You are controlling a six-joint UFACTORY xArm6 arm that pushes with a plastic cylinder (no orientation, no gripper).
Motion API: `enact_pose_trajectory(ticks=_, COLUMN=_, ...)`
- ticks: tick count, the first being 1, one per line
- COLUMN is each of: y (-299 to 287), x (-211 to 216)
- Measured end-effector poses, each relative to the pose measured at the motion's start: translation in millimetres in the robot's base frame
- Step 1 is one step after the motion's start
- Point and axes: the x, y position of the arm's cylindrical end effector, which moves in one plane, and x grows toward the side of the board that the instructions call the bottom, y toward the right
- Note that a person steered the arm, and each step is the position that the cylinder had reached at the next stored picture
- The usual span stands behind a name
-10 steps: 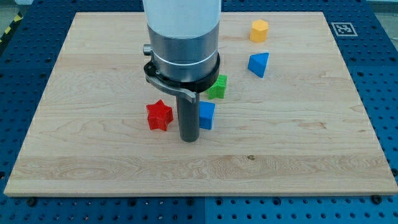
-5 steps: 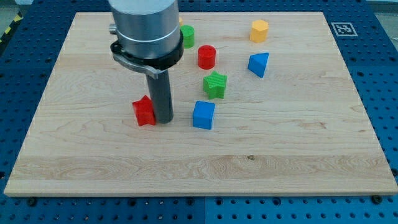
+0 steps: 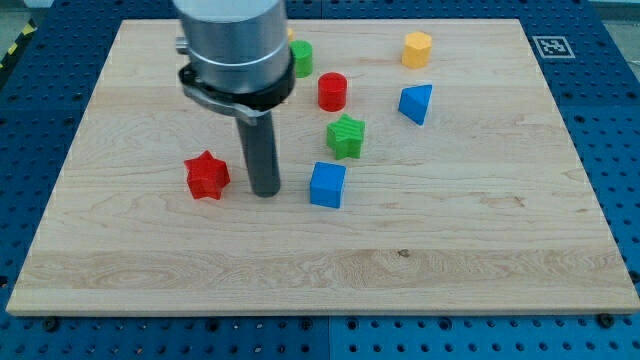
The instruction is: Move the red star and the blue cube in opposite directions
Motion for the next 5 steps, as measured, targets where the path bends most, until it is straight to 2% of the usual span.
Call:
enact_pose_trajectory(ticks=2, y=48.4, x=0.0)
enact_pose_trajectory(ticks=5, y=77.0, x=2.8)
